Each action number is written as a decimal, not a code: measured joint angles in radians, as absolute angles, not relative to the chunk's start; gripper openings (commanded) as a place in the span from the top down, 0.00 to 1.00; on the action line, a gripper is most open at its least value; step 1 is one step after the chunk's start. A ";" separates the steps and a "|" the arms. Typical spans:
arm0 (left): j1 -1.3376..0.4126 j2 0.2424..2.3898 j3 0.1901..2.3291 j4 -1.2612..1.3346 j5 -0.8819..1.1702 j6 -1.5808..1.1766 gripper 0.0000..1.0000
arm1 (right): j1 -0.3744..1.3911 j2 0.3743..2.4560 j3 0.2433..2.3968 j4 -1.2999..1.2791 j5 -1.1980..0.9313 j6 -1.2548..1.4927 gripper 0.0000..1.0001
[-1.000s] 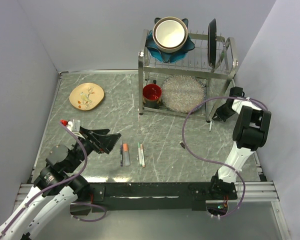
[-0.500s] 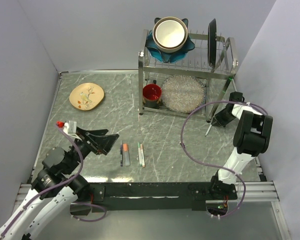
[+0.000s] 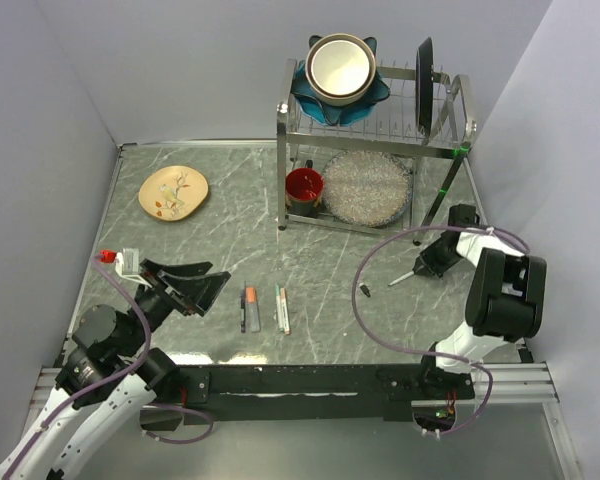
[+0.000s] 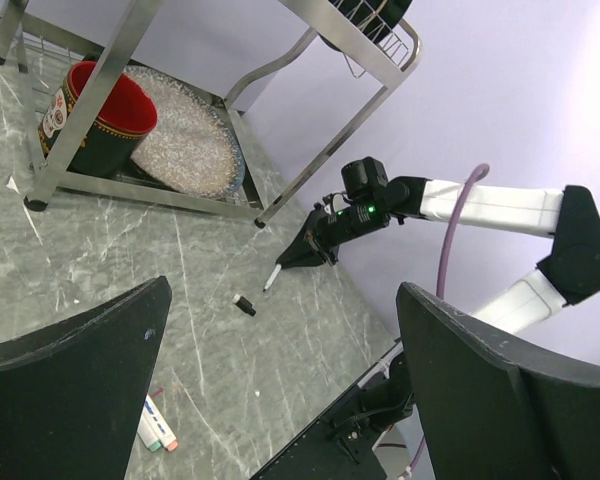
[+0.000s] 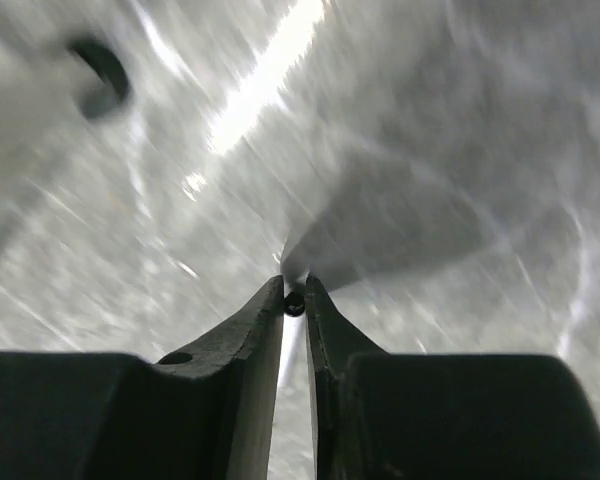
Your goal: Insert the pens into the pen caps
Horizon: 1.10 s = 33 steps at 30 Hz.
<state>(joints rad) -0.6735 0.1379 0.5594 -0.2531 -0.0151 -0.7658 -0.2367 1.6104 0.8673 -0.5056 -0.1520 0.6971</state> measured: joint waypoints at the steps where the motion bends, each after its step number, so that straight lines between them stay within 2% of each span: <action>1: -0.673 0.137 0.559 -0.254 -0.015 -0.765 0.01 | -0.229 1.595 0.856 -0.517 -0.140 0.692 0.73; 5: -0.673 0.126 0.559 -0.262 -0.013 -0.759 0.01 | -0.217 1.528 0.843 -0.563 -0.075 0.640 0.67; 8: -0.673 0.112 0.559 -0.271 -0.013 -0.744 0.01 | -0.162 1.426 0.848 -0.562 -0.022 0.546 0.68; 13: -0.673 0.073 0.543 -0.272 -0.012 -0.720 0.01 | 0.089 1.290 0.884 -0.496 0.054 0.336 0.67; 16: -0.674 0.062 0.537 -0.282 -0.005 -0.706 0.01 | 0.255 1.306 0.904 -0.461 0.068 0.108 0.66; 19: -0.673 0.060 0.537 -0.295 -0.004 -0.686 0.01 | 0.345 1.383 0.913 -0.488 0.092 -0.078 0.65; 24: -0.674 0.060 0.547 -0.335 -0.004 -0.655 0.01 | 0.350 1.457 0.881 -0.565 0.117 -0.327 0.64; 33: -0.674 0.015 0.550 -0.358 -0.004 -0.646 0.01 | 0.347 1.404 0.840 -0.581 0.048 -0.671 0.61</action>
